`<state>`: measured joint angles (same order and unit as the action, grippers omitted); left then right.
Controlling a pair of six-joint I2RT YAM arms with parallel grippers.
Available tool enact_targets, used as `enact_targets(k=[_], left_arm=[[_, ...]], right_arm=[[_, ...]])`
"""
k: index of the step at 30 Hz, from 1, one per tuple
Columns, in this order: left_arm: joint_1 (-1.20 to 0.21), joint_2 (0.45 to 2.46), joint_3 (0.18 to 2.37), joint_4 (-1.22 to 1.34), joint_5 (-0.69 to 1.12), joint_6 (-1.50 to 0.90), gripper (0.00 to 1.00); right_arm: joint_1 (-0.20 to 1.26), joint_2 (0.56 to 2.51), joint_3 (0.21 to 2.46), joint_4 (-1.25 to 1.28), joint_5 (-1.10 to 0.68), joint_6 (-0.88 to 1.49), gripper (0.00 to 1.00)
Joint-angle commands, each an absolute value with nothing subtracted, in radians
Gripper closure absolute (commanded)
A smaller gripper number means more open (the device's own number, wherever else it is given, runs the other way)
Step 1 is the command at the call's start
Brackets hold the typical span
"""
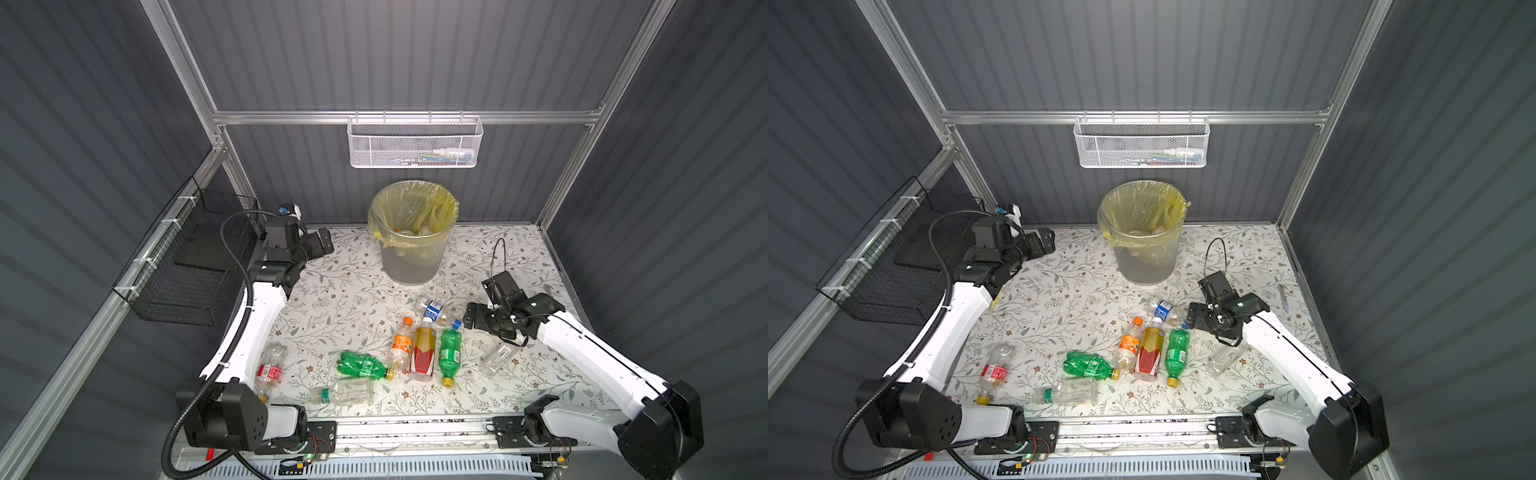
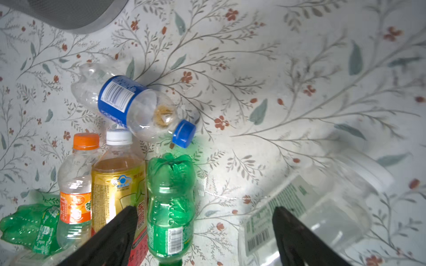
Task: Throw the plastic bottles in the bin
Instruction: Throw the plastic bottle into the trash bin, then pick up the plastic bottle from the middle-right of the table.
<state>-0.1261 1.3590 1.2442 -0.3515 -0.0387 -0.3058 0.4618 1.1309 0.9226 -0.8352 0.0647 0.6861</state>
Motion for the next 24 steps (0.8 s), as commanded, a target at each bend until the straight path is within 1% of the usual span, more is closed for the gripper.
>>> enact_targets(k=[1,5,8,11,18,24], left_arm=[[-0.117,1.343,1.216,-0.344,0.010,-0.356,0.00],[-0.115,1.367,1.188,-0.312,0.033,-0.370,0.00],[-0.114,1.378,1.174,-0.293,0.048,-0.377,0.00],[-0.109,1.385,1.165,-0.284,0.058,-0.376,0.00],[-0.094,1.357,1.125,-0.305,0.061,-0.382,0.00],[-0.061,1.345,1.100,-0.357,0.066,-0.379,0.00]], right_arm=[[0.463,0.993,0.905,-1.042,0.180,0.856,0.06],[0.462,0.900,0.860,-1.169,0.222,0.981,0.06],[0.462,0.872,0.812,-1.174,0.204,1.035,0.05],[0.458,0.885,0.757,-1.115,0.189,1.057,0.05],[0.417,0.992,0.697,-0.940,0.148,1.048,0.05],[0.331,1.038,0.648,-0.827,0.105,0.981,0.13]])
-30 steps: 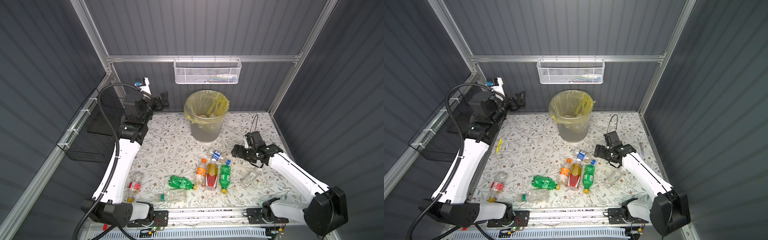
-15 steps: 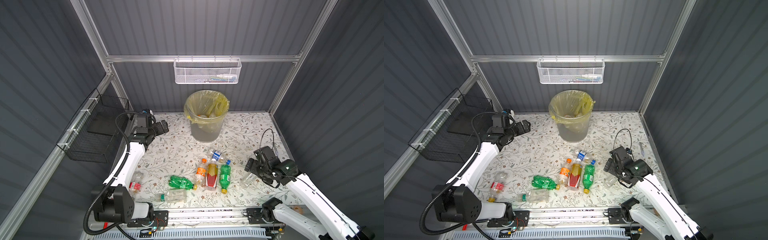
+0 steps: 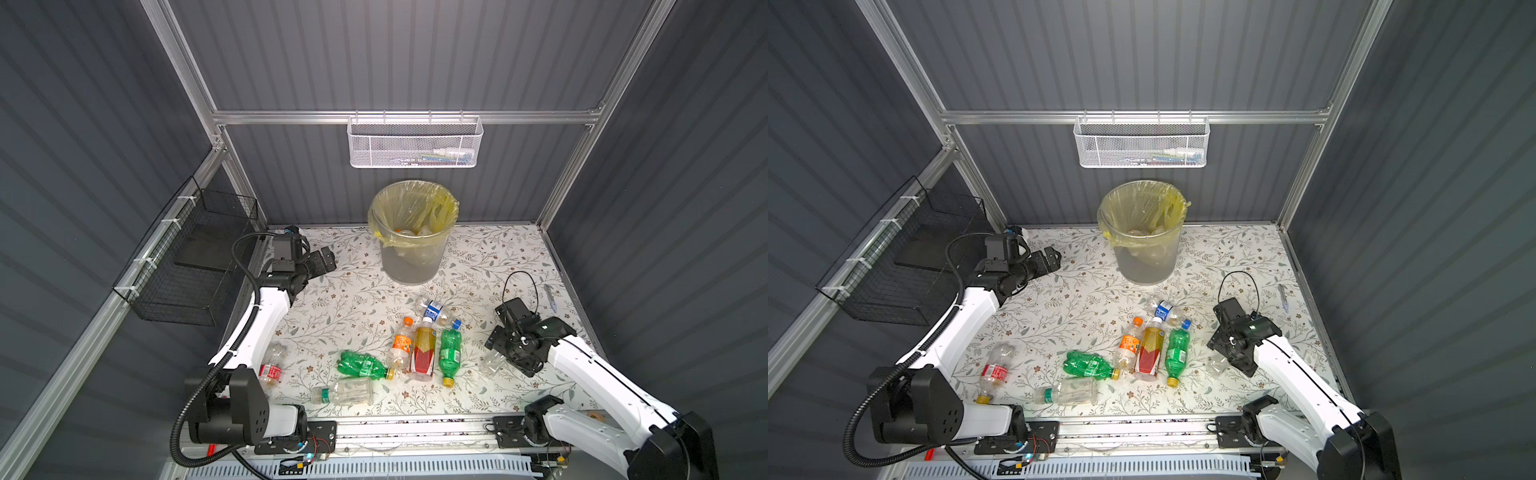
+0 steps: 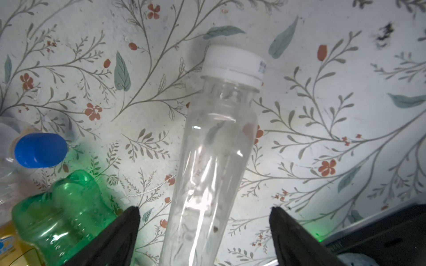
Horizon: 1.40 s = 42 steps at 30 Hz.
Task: Throw the plastic bottles in the bin
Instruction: Pick up the plastic bottle from the middle-right of the table.
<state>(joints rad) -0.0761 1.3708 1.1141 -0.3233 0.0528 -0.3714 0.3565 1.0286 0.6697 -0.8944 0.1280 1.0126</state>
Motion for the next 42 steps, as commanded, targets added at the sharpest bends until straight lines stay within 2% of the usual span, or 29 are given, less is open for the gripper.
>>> enact_targets(k=[1,7,10,12,25,34,42], left_arm=[[-0.056,1.341,1.093,-0.359,0.066,-0.382,0.00],[-0.048,1.353,1.080,-0.362,0.071,-0.392,0.00],[-0.047,1.358,1.075,-0.362,0.072,-0.397,0.00],[-0.046,1.359,1.074,-0.363,0.071,-0.399,0.00],[-0.040,1.355,1.062,-0.398,0.040,-0.383,0.00],[-0.038,1.365,1.071,-0.396,0.049,-0.391,0.00],[-0.038,1.332,1.053,-0.403,0.035,-0.379,0.00]], right_arm=[[0.322,1.041,0.638,-0.810,0.101,0.973,0.15],[0.292,1.077,0.609,-0.740,0.072,0.934,0.29],[0.293,1.087,0.608,-0.729,0.072,0.921,0.31],[0.290,1.085,0.605,-0.726,0.078,0.912,0.38],[0.228,1.019,0.643,-0.704,0.053,0.795,0.60],[0.161,0.969,0.709,-0.711,0.014,0.701,0.60],[0.127,0.942,1.021,-0.659,0.056,0.504,0.61]])
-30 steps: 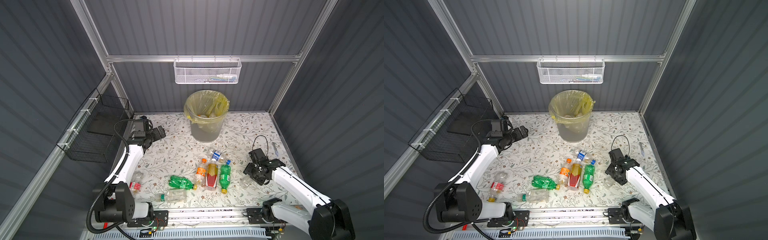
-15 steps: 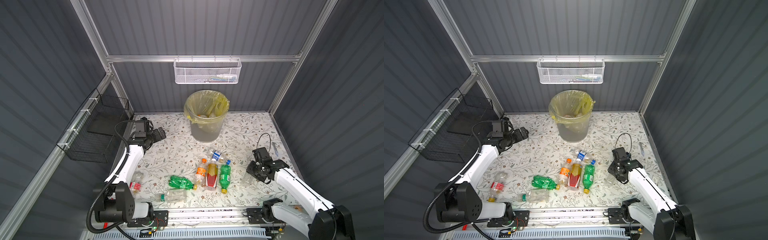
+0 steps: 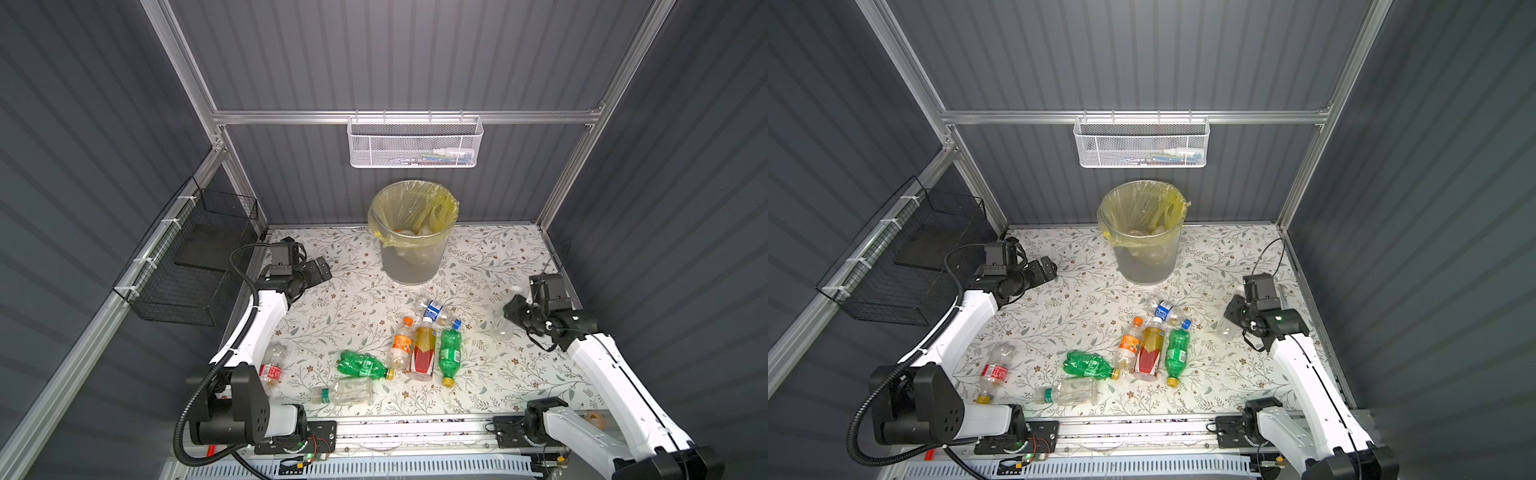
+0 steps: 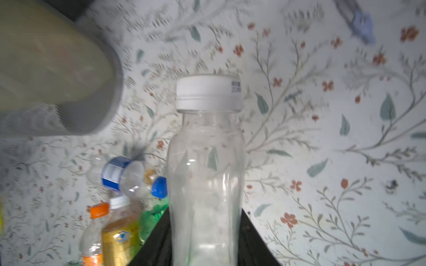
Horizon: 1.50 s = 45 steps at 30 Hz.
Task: Throw the plastic bottles in the bin
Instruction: Pick up the plastic bottle from the middle-right of the table, then throw the plastic bottle into the trash bin.
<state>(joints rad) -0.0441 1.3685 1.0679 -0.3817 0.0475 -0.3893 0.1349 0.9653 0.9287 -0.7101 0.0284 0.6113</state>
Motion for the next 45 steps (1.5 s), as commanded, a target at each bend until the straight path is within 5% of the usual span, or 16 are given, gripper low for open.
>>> enact_targets(k=[1,15,21,26,31,34,40,45], left_arm=[[-0.038,1.319,1.041,-0.404,0.027,-0.379,0.00],[-0.037,1.077,0.814,-0.333,-0.011,-0.443,0.00],[-0.037,0.958,0.739,-0.342,-0.066,-0.497,0.00],[-0.037,0.956,0.730,-0.406,-0.099,-0.533,0.00],[-0.035,0.978,0.780,-0.539,-0.192,-0.573,0.00],[-0.028,0.993,0.807,-0.633,-0.234,-0.601,0.00],[0.033,0.985,0.809,-0.728,-0.256,-0.638,0.00],[0.222,1.026,0.836,-0.745,-0.156,-0.574,0.00]], right_arm=[[0.126,0.936,1.058,-0.630,0.061,0.474,0.62],[0.126,0.806,1.128,0.080,-0.044,0.245,0.61],[0.128,0.981,1.297,0.227,-0.218,0.334,0.62],[0.252,1.393,1.779,-0.172,-0.433,0.290,0.58],[0.298,1.684,2.237,-0.684,-0.328,0.201,0.19],[0.289,1.628,2.155,-0.633,-0.197,0.193,0.01],[0.225,1.474,1.929,-0.532,-0.124,0.241,0.01],[0.124,1.315,1.663,-0.459,-0.114,0.326,0.01]])
